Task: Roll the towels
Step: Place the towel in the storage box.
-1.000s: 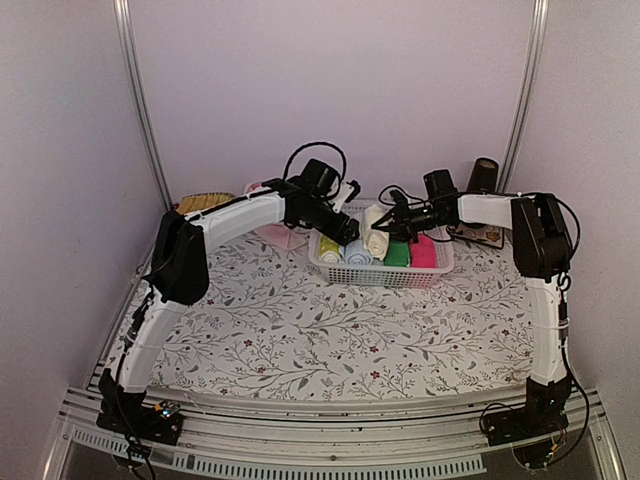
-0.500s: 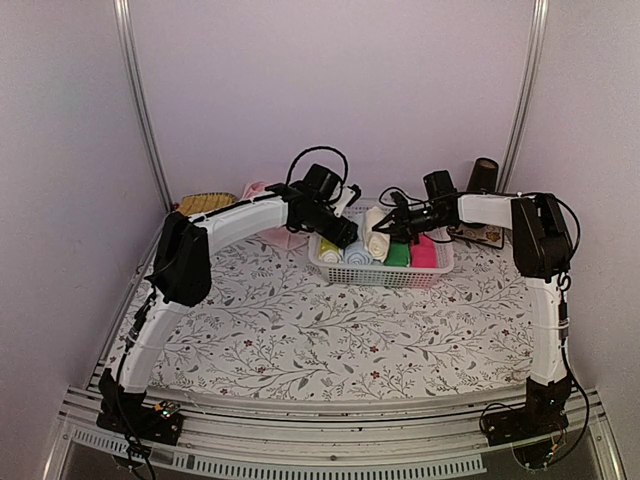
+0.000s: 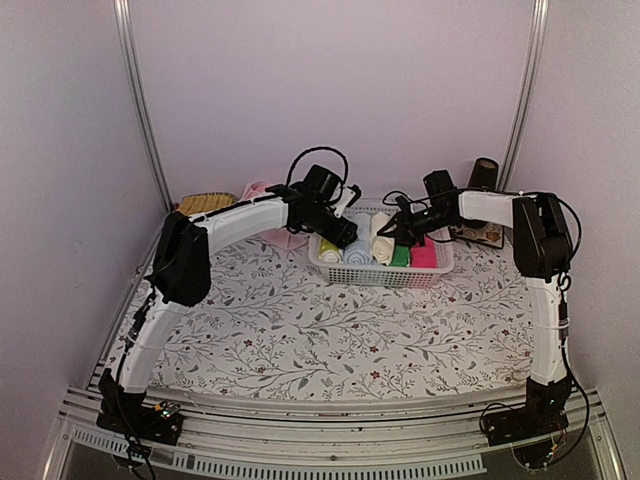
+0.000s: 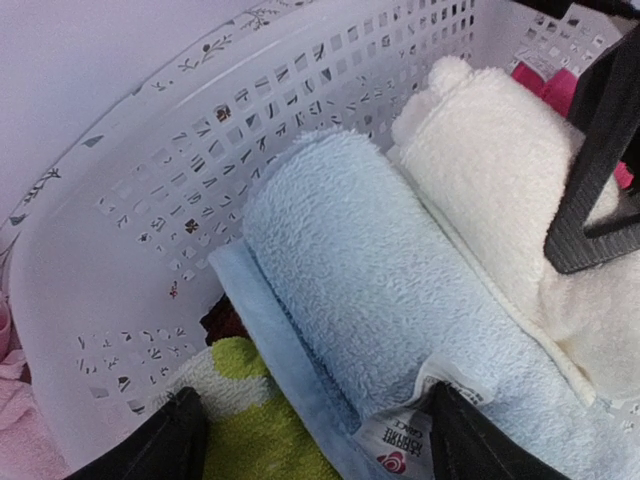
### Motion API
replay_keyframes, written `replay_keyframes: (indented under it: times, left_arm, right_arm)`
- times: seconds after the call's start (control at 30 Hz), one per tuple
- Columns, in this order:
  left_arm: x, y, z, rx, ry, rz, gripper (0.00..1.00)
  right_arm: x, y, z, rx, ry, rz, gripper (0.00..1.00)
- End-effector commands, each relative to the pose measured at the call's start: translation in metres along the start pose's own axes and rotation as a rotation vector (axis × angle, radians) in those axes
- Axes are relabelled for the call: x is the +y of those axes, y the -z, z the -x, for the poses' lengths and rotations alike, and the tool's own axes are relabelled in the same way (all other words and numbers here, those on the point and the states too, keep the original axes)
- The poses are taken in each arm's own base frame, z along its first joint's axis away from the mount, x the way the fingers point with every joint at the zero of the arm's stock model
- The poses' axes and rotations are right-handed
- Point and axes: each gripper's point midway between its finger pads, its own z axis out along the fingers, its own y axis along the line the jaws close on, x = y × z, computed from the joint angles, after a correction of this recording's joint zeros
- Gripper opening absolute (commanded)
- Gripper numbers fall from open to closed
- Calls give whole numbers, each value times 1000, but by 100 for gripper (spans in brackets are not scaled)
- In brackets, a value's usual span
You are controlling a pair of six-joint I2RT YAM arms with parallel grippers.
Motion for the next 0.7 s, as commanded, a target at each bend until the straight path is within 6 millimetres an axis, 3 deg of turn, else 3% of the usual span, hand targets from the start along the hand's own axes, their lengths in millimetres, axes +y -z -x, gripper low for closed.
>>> replay_keyframes:
  times: [0.0, 0.17, 0.3, 0.47, 0.67]
  left_arm:
    - [7, 1, -19, 68, -6, 26, 77]
    - [7, 5, -14, 51, 0, 13, 79]
    - [7, 12, -4, 26, -2, 13, 83]
    - [9, 16, 1, 15, -2, 16, 85]
    - [8, 21, 5, 7, -1, 13, 86]
  right_arm:
    - [-1, 12, 10, -37, 7, -81, 15]
    - [-4, 10, 14, -43, 19, -114, 29]
    - [5, 14, 21, -57, 40, -127, 41]
    - [12, 12, 20, -48, 69, -140, 70]
    - [13, 10, 17, -39, 82, -160, 71]
